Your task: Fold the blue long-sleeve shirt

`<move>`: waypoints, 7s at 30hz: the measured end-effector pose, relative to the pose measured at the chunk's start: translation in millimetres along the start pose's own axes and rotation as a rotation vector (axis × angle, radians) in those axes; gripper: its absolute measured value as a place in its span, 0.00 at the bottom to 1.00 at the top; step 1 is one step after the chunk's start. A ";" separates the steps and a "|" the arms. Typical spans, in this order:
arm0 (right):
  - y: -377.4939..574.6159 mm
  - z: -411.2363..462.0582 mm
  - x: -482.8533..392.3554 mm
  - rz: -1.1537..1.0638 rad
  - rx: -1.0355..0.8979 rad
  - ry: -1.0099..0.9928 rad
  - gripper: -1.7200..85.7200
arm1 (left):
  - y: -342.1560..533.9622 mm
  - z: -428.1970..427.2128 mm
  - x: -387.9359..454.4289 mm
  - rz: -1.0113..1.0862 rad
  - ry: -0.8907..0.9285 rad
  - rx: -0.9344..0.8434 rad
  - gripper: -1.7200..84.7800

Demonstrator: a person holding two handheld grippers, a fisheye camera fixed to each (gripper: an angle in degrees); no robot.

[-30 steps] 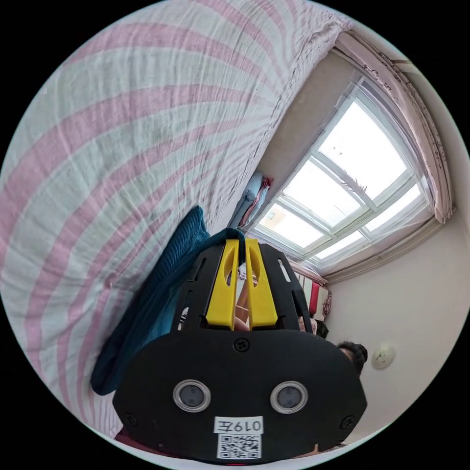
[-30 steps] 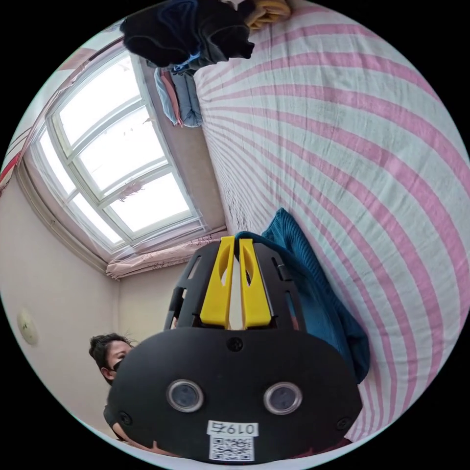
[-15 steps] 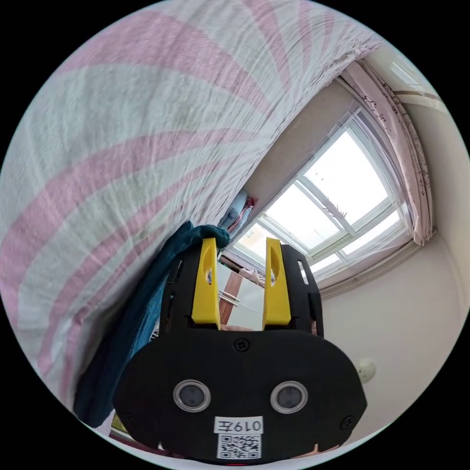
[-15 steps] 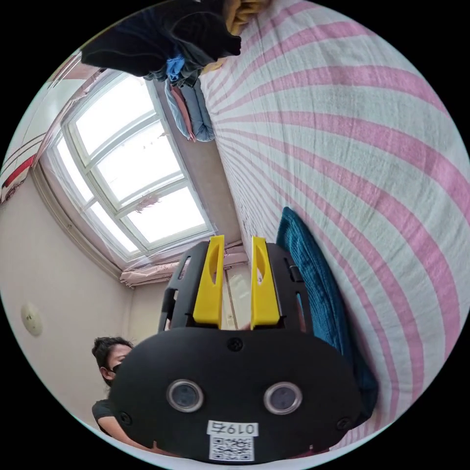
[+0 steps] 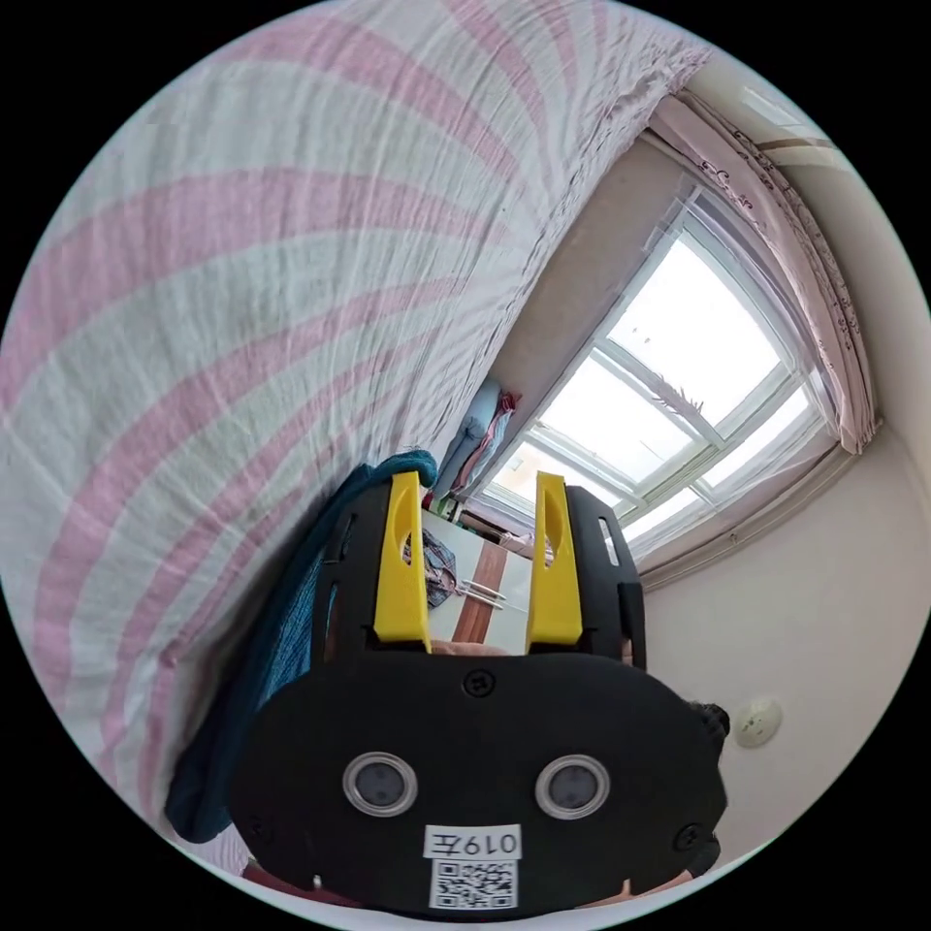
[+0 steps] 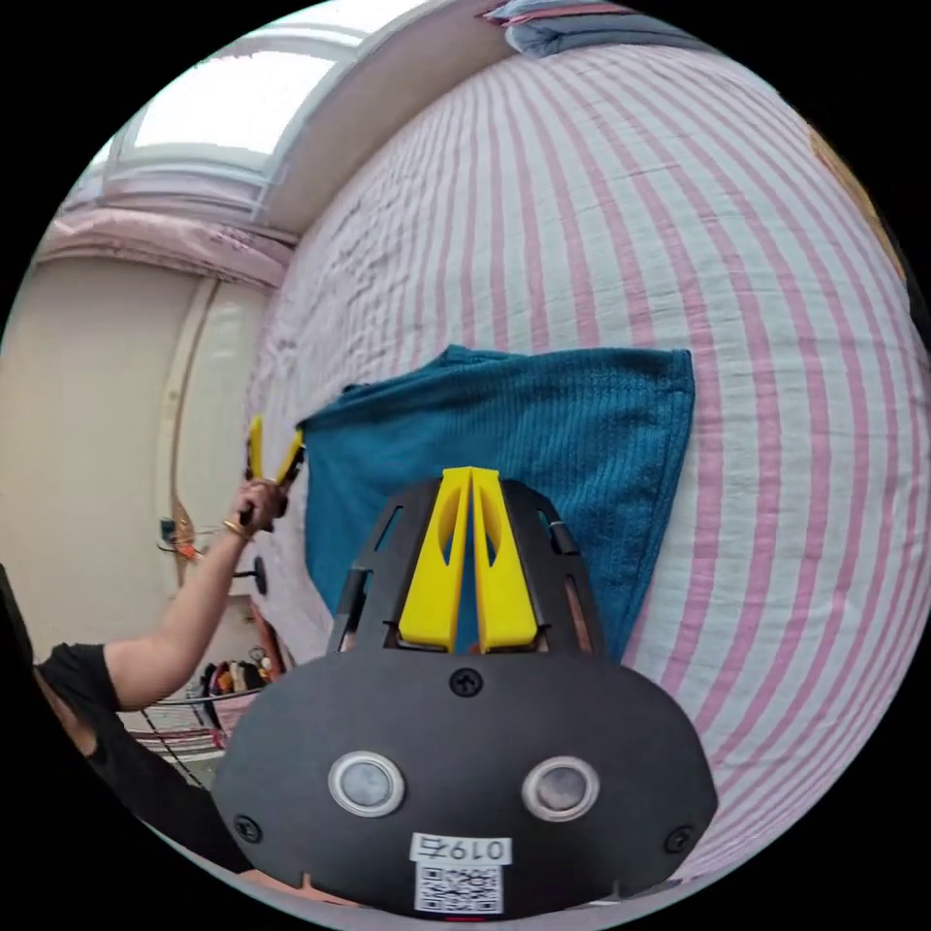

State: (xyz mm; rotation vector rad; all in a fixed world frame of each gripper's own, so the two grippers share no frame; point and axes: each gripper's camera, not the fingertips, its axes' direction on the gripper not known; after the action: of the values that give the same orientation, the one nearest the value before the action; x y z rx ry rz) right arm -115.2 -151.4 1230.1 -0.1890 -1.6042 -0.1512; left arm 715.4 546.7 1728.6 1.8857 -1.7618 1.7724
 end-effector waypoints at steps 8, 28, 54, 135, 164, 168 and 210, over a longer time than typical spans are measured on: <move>-42.0 -15.0 -49.5 0.044 -0.013 0.022 0.01 | -11.7 23.6 23.0 -0.021 -0.073 -0.172 0.19; -143.3 93.7 -461.3 -1.318 -0.229 0.303 0.09 | 27.1 77.8 19.3 0.055 -0.286 -0.326 0.19; -120.0 -74.3 -490.5 -0.884 0.068 0.351 0.06 | 246.3 119.0 -125.1 0.356 -0.469 -0.260 0.12; 648.4 -252.5 -562.0 -1.296 -0.441 1.150 0.04 | 1203.1 36.1 -829.7 2.114 -1.929 -1.243 0.04; 738.3 -688.0 -371.9 -0.291 0.180 0.153 0.04 | 1253.9 -222.1 -568.9 1.007 -1.194 -0.301 0.04; 760.5 -728.4 -366.9 -0.277 0.306 -0.110 0.01 | 1289.8 -230.3 -533.8 1.109 -1.065 -0.313 0.03; 901.4 -709.7 -524.1 -0.518 0.596 0.013 0.01 | 1245.7 -389.8 -365.0 1.159 -0.192 -0.580 0.03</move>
State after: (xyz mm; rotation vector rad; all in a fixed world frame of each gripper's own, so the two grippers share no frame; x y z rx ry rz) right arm 790.2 562.9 719.1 0.6898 -1.5880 -0.0653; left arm -300.0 586.2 831.8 0.8002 -3.3132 0.8832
